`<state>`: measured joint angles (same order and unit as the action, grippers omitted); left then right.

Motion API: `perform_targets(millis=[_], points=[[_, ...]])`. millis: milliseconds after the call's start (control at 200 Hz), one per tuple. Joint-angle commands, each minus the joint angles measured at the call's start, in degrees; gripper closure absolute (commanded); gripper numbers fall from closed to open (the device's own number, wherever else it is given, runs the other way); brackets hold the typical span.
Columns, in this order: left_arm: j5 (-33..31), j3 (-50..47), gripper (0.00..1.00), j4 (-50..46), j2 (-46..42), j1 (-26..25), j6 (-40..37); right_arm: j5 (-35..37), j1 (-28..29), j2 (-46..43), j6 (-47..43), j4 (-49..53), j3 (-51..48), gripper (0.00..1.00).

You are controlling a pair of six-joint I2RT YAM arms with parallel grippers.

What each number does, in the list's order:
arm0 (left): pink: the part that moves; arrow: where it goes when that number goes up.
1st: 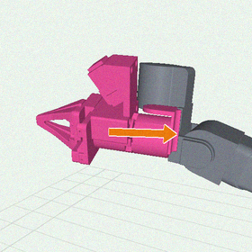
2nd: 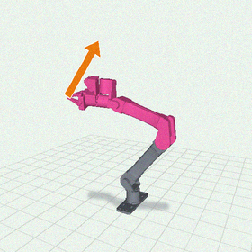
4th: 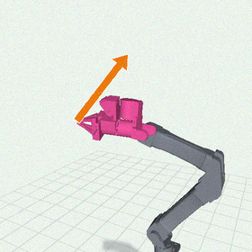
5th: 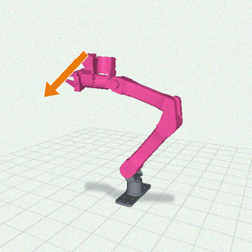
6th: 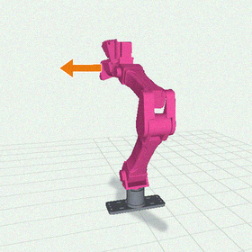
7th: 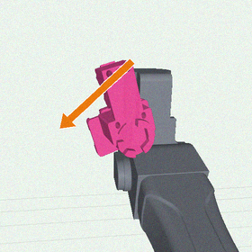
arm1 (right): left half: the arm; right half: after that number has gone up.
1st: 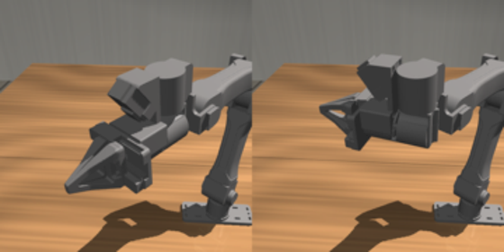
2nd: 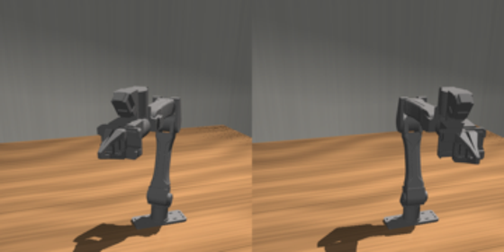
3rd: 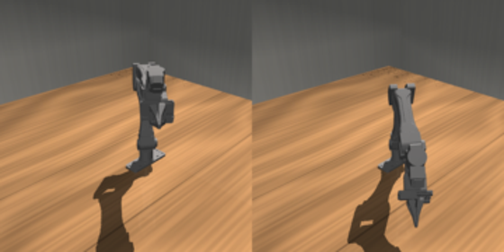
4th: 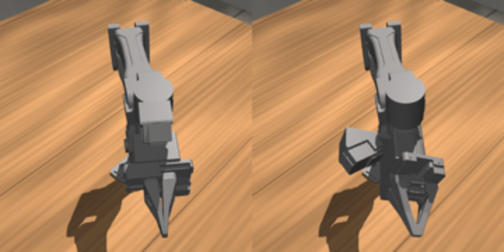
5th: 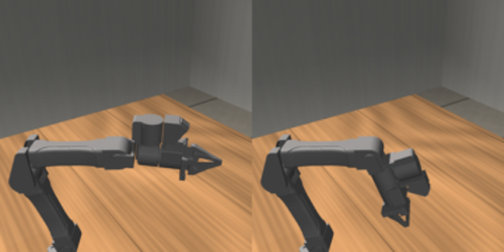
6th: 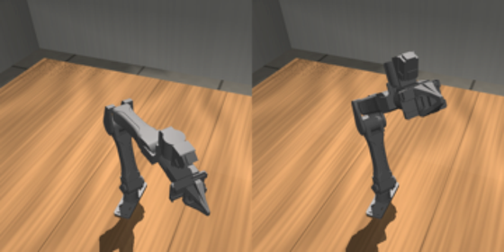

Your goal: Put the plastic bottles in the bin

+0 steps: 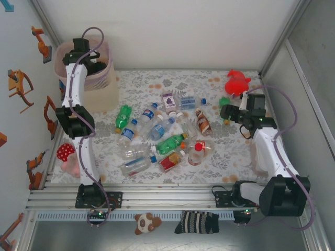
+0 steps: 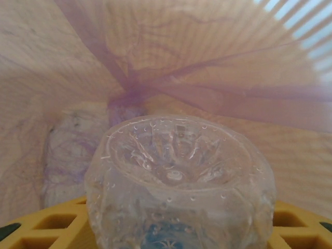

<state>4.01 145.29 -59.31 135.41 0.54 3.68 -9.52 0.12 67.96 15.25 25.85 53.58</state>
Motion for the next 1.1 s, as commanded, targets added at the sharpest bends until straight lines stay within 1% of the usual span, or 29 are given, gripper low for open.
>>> perform_targets(millis=[0,75,175,285,361,591,906,1097], points=[[2.32,0.84,0.45,-5.69,0.23,0.26,-0.96,0.83,0.77,1.06,1.1,-1.27,-1.12,0.11],[2.32,0.08,0.43,-6.19,-0.04,0.27,-1.28,0.95,1.11,1.59,1.15,-1.66,-1.36,0.11],[1.68,-0.05,0.37,-6.36,-0.37,0.26,-1.33,1.08,1.39,2.46,1.11,-2.03,-1.33,0.11],[-0.04,1.01,0.35,-6.23,-0.95,0.28,-1.31,0.99,1.81,3.44,1.17,-2.2,-0.79,0.11],[-0.57,1.63,0.29,-5.89,-1.73,0.26,-1.26,1.08,2.01,3.86,1.1,-2.2,-0.35,0.11],[-0.68,2.13,0.23,-4.54,-5.43,0.09,-1.22,1.26,2.44,4.0,0.97,-1.77,1.06,0.11],[0.34,2.18,0.24,-4.04,-12.89,-0.3,-1.5,1.43,2.6,1.4,0.95,-0.73,1.54,0.11],[0.3,-0.48,0.24,-4.12,-18.92,-1.25,-2.02,1.37,2.6,-0.35,0.19,0.16,1.46,0.11]])
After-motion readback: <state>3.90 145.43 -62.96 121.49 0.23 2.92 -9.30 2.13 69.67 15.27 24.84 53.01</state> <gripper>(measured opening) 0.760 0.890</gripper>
